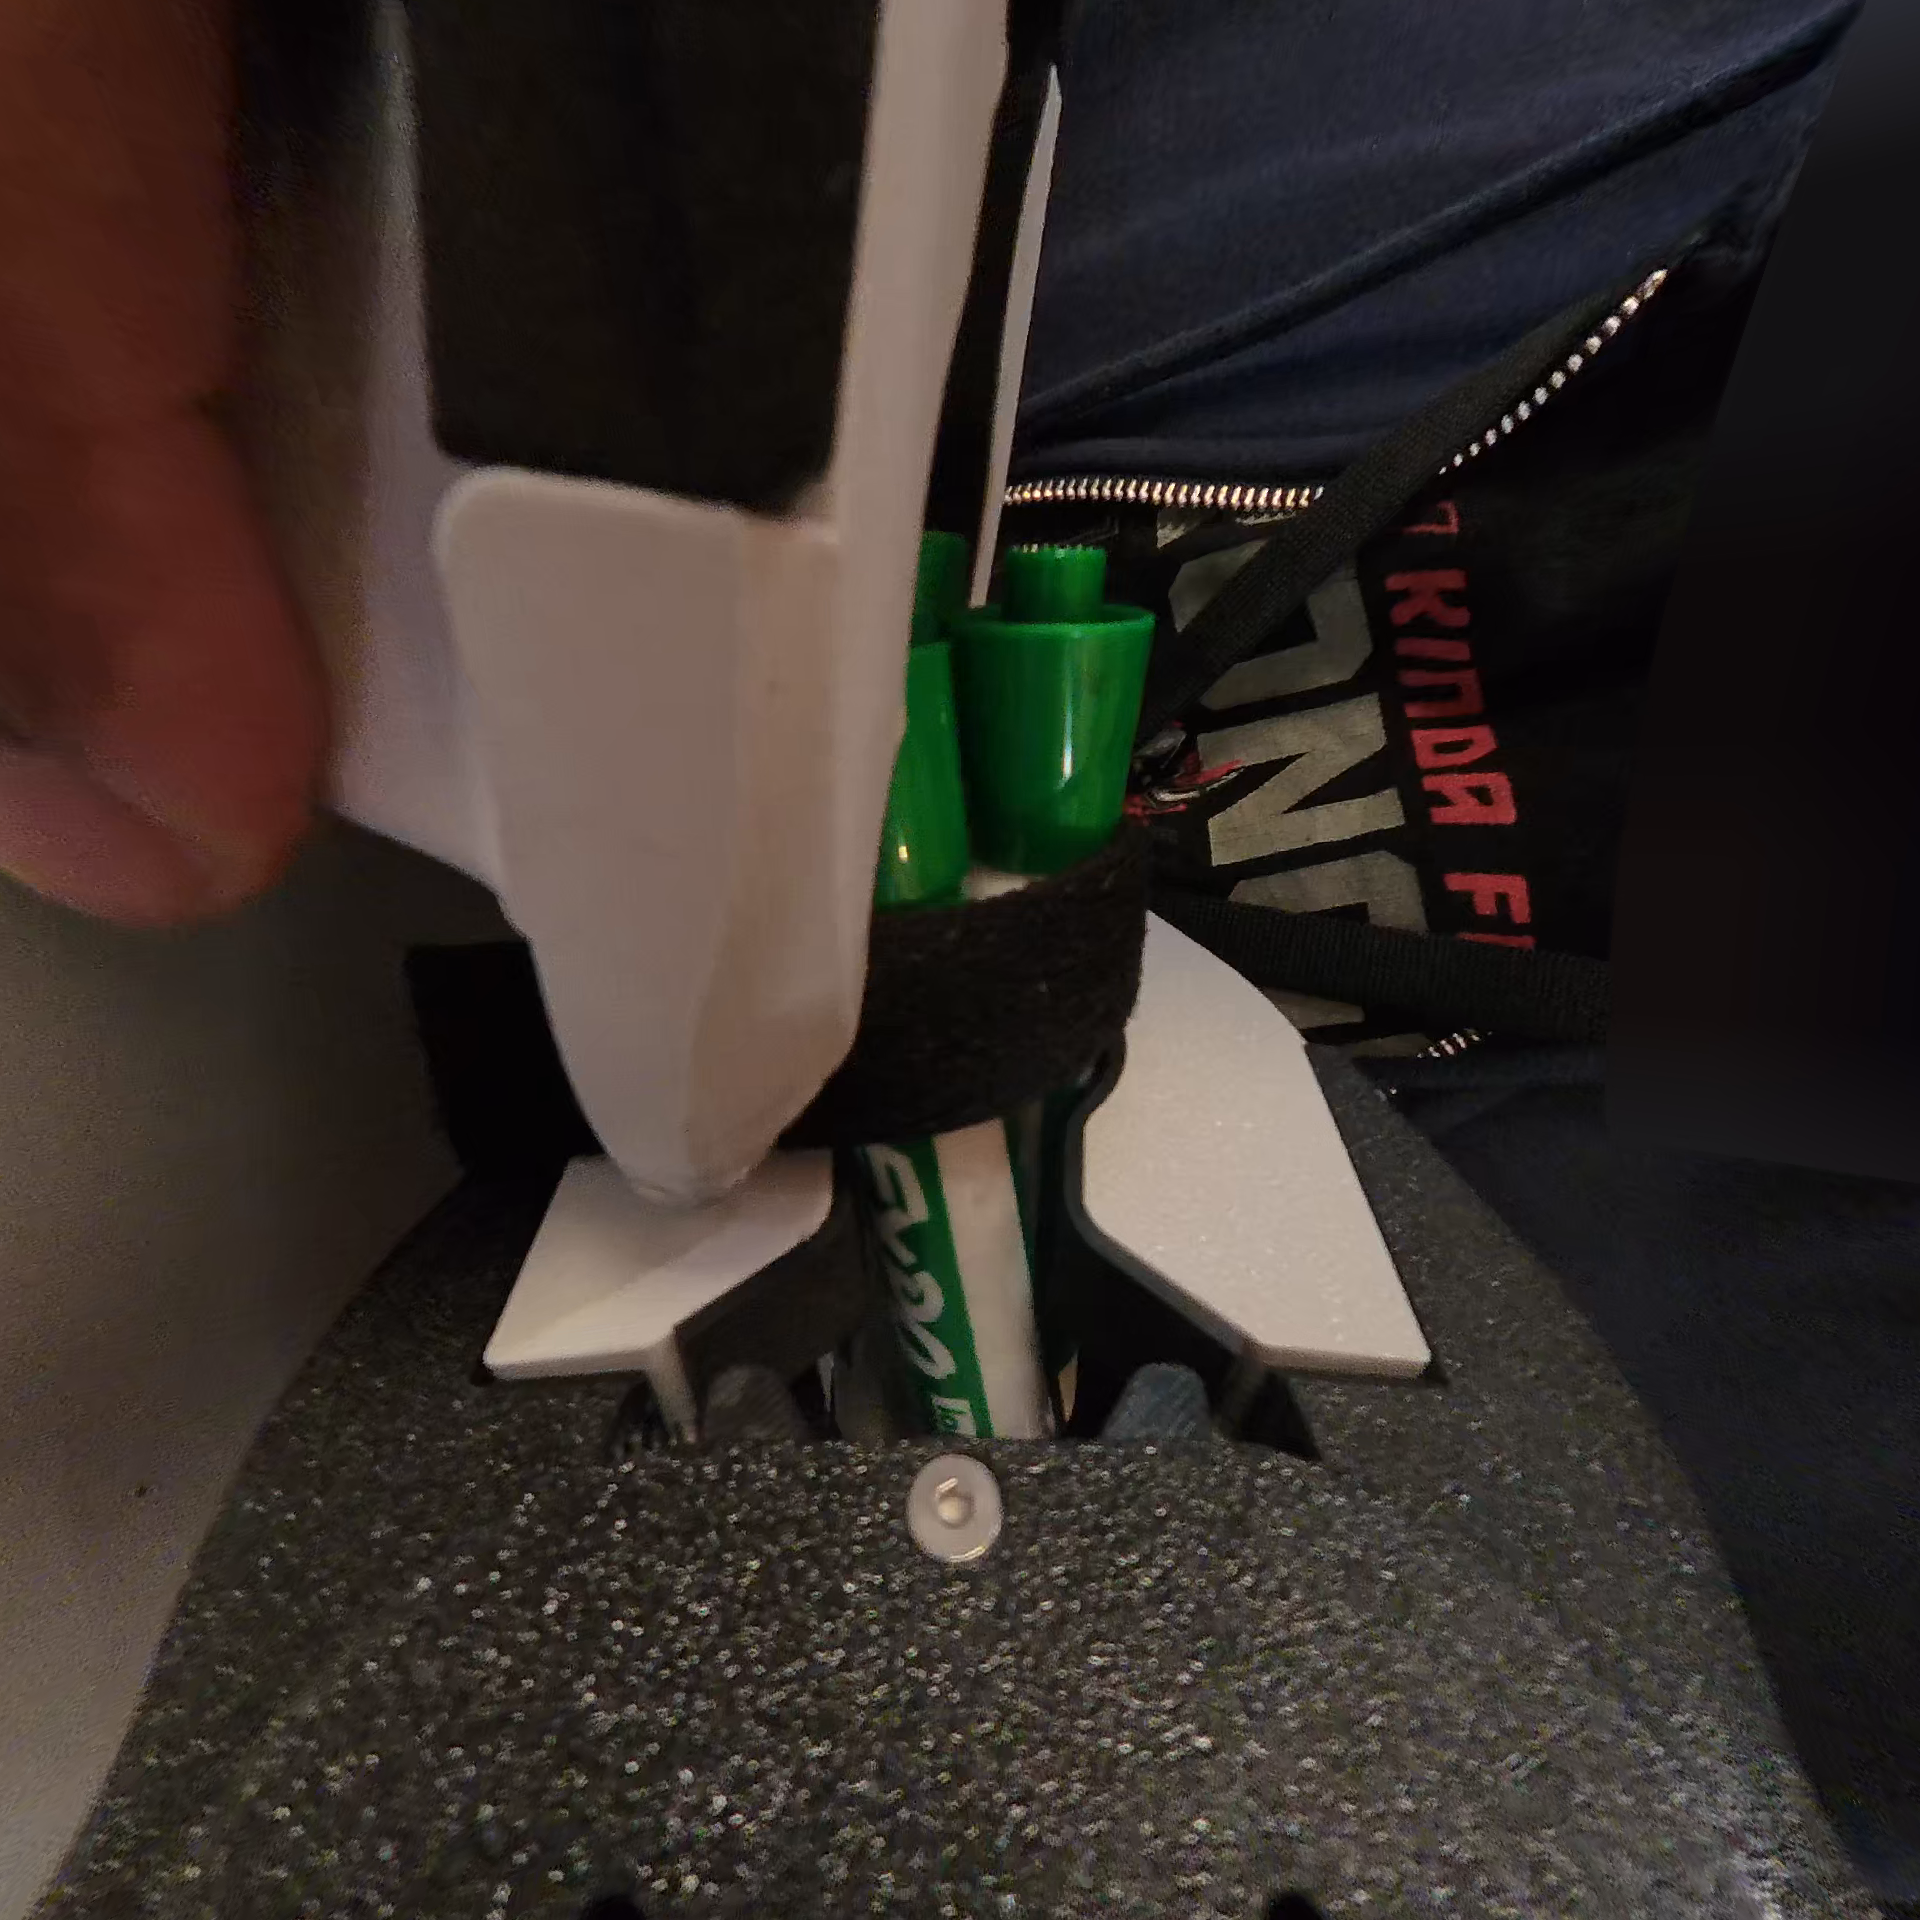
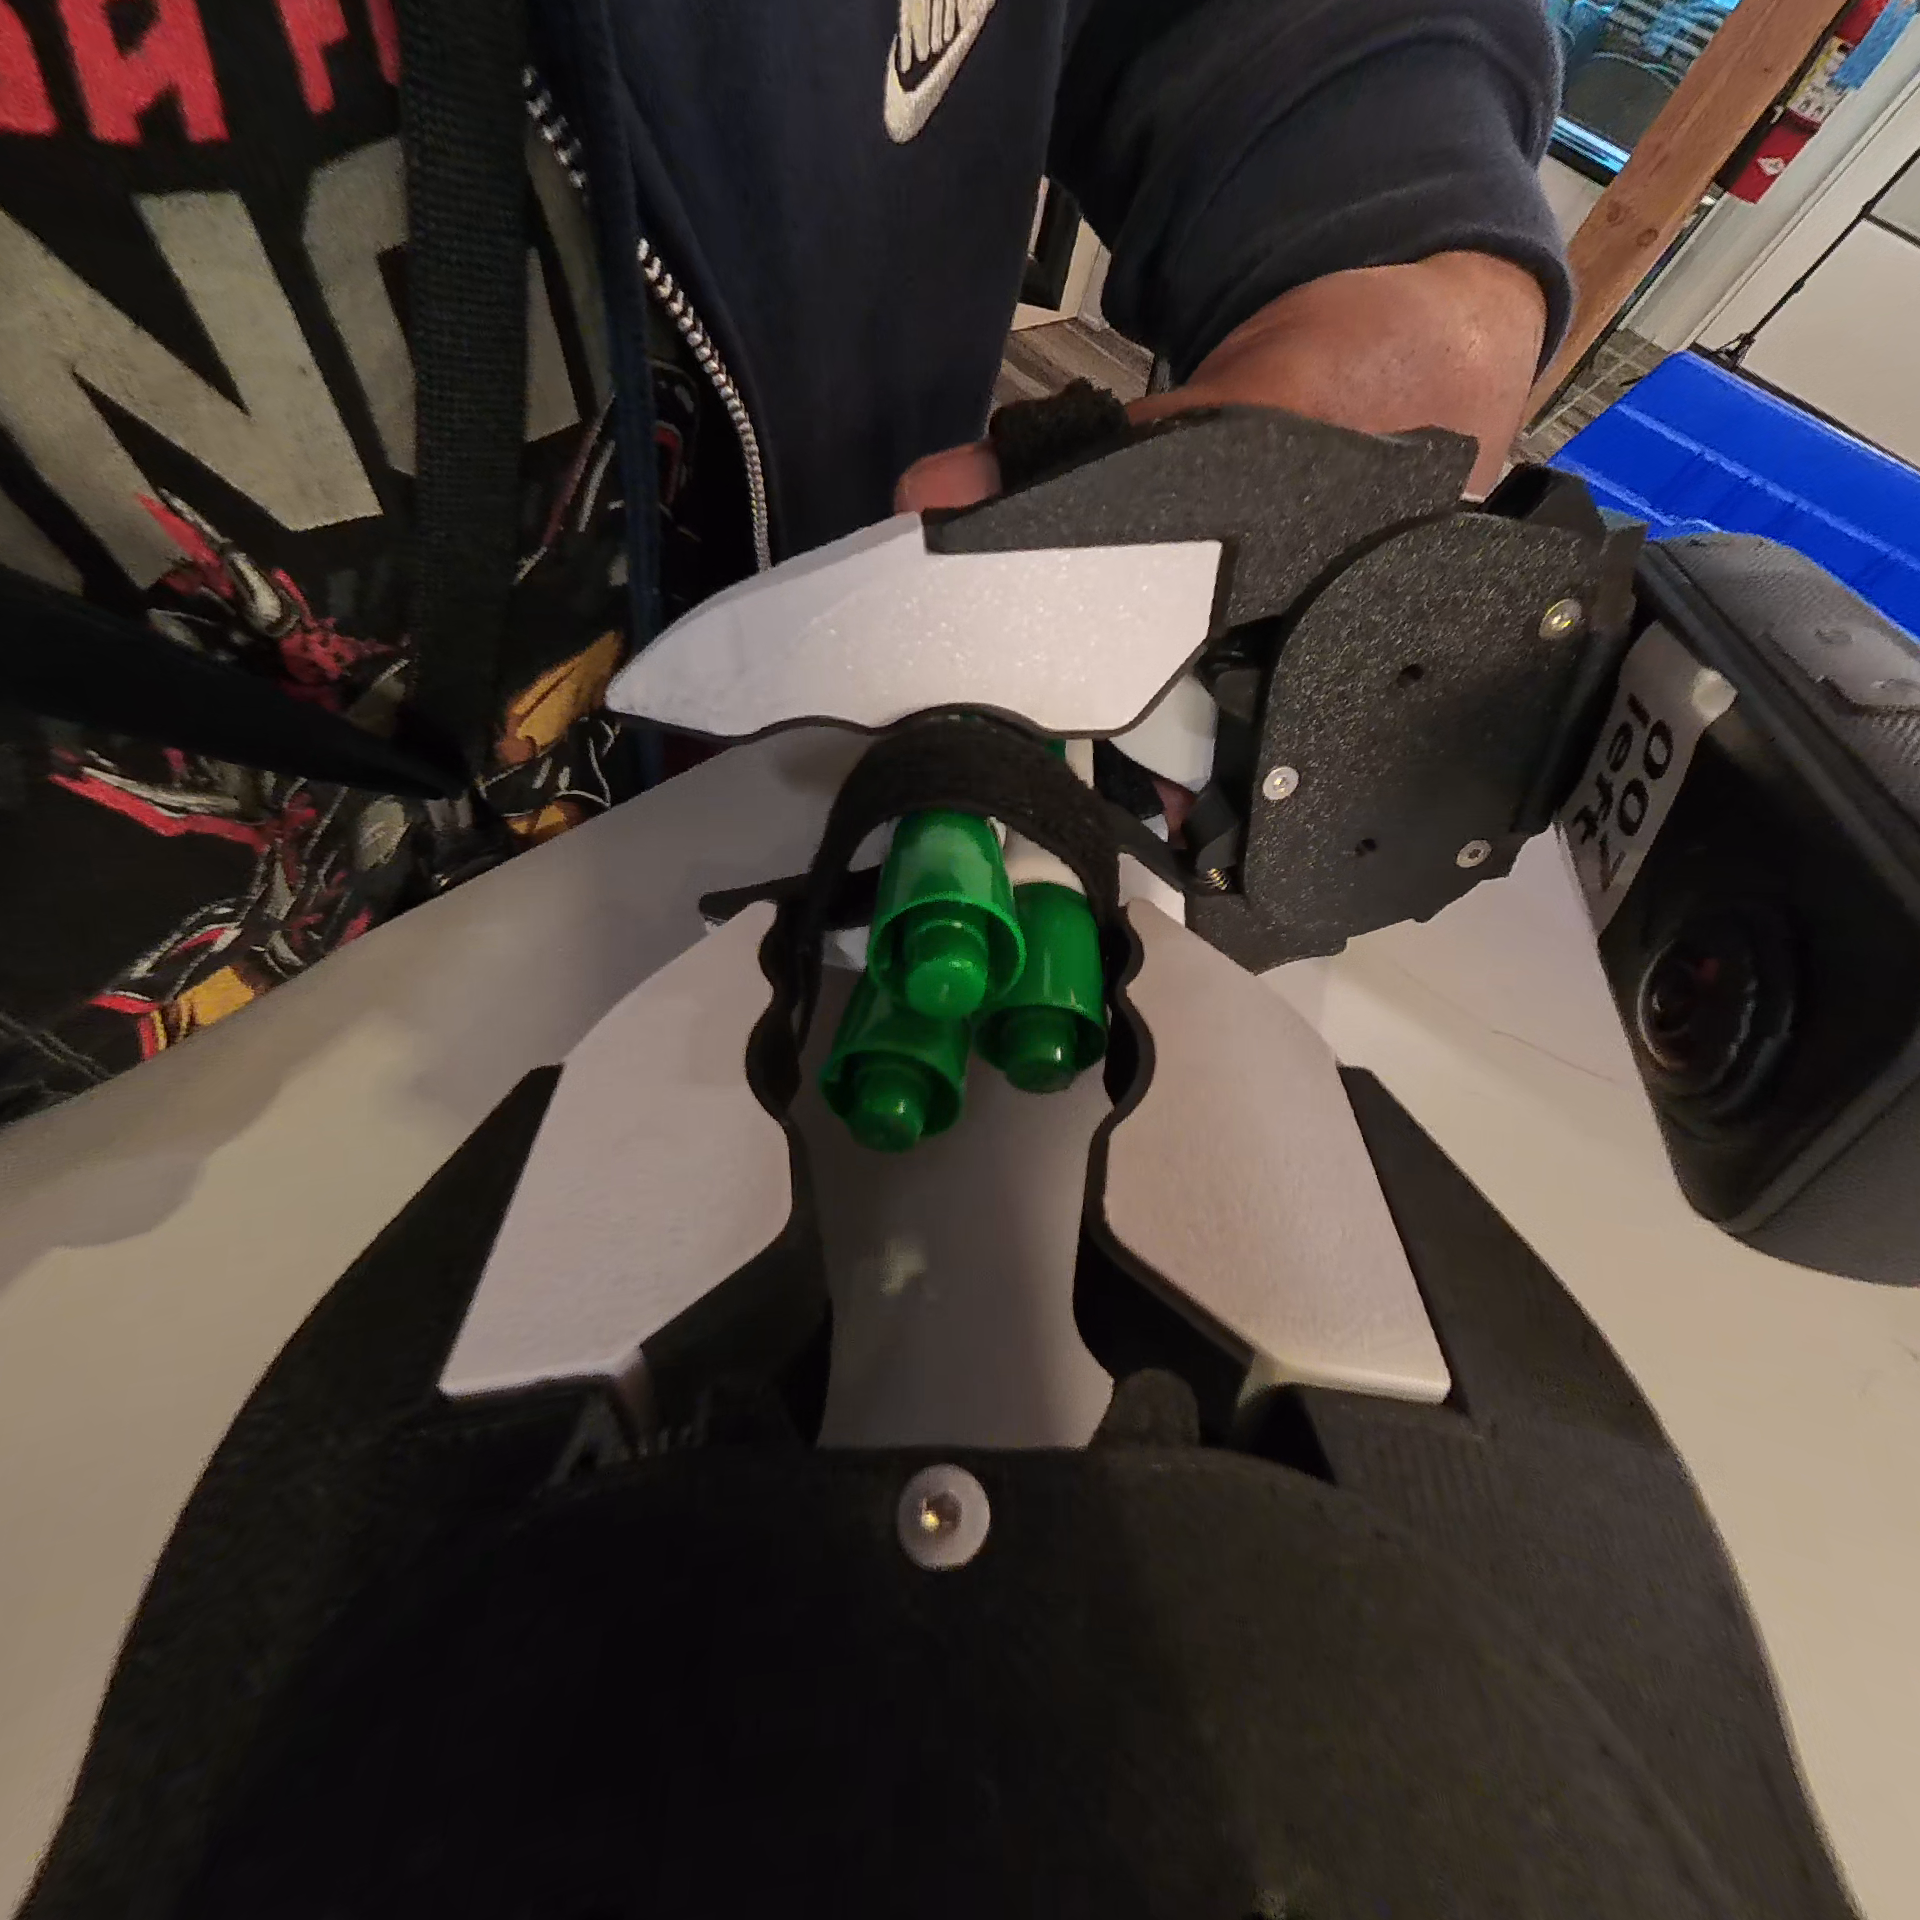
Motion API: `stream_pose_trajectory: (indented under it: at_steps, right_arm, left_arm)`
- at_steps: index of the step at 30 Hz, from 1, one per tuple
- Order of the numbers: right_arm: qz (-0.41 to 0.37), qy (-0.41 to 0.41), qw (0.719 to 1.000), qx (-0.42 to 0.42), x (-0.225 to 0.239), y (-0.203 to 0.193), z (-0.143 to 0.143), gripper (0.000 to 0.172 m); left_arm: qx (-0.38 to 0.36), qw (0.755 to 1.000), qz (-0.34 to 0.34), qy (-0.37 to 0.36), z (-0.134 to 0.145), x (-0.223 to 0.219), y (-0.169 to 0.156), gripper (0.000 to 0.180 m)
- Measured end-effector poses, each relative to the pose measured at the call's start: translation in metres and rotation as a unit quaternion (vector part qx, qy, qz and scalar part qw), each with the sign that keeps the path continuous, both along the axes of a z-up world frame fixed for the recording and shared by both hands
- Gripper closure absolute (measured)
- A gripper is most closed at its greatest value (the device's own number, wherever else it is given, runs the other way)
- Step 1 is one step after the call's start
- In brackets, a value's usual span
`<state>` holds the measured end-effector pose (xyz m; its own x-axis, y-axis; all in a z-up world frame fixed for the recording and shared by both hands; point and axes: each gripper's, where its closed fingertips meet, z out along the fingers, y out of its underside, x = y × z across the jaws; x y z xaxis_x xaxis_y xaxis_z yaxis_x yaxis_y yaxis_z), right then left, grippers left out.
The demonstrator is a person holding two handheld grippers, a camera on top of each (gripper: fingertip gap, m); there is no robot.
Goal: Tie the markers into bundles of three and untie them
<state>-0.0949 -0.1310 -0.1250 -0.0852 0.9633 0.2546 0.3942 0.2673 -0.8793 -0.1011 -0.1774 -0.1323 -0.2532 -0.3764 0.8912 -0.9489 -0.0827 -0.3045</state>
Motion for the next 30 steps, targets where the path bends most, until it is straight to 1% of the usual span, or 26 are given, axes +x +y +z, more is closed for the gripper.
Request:
stream_pose_trajectory:
  at_steps: [6,7,8,11,13,21,27,30]
  right_arm:
    - [-0.010,-0.008,1.000,0.004,-0.001,-0.001,-0.001,0.116]
    - [-0.013,-0.009,1.000,0.007,-0.001,0.000,-0.002,0.116]
    - [-0.015,-0.011,1.000,0.010,-0.001,0.000,-0.002,0.116]
    - [-0.016,-0.011,1.000,0.021,-0.002,-0.002,-0.001,0.118]
    - [-0.018,-0.011,0.999,0.039,-0.001,-0.002,0.000,0.123]
    - [-0.024,-0.017,0.998,0.064,-0.003,-0.003,0.000,0.123]
    - [-0.040,-0.020,0.991,0.125,-0.003,-0.007,0.003,0.124]
    - [-0.052,-0.026,0.989,0.139,-0.003,-0.007,0.001,0.124]
  left_arm:
    - [0.015,1.000,-0.004,-0.003,-0.002,-0.001,0.000,0.139]
    - [0.018,1.000,-0.005,-0.004,-0.003,-0.002,0.000,0.136]
    - [0.022,1.000,-0.007,-0.007,-0.004,-0.002,0.001,0.139]
    - [0.029,0.999,-0.019,-0.020,-0.004,-0.004,0.000,0.138]
    - [0.027,0.999,-0.029,-0.029,-0.003,-0.006,-0.002,0.137]
    - [0.045,0.997,-0.042,-0.041,-0.007,-0.009,-0.002,0.138]
    - [0.064,0.995,-0.061,-0.048,-0.009,-0.012,-0.007,0.139]
    - [0.066,0.995,-0.062,-0.046,-0.011,-0.012,-0.007,0.139]
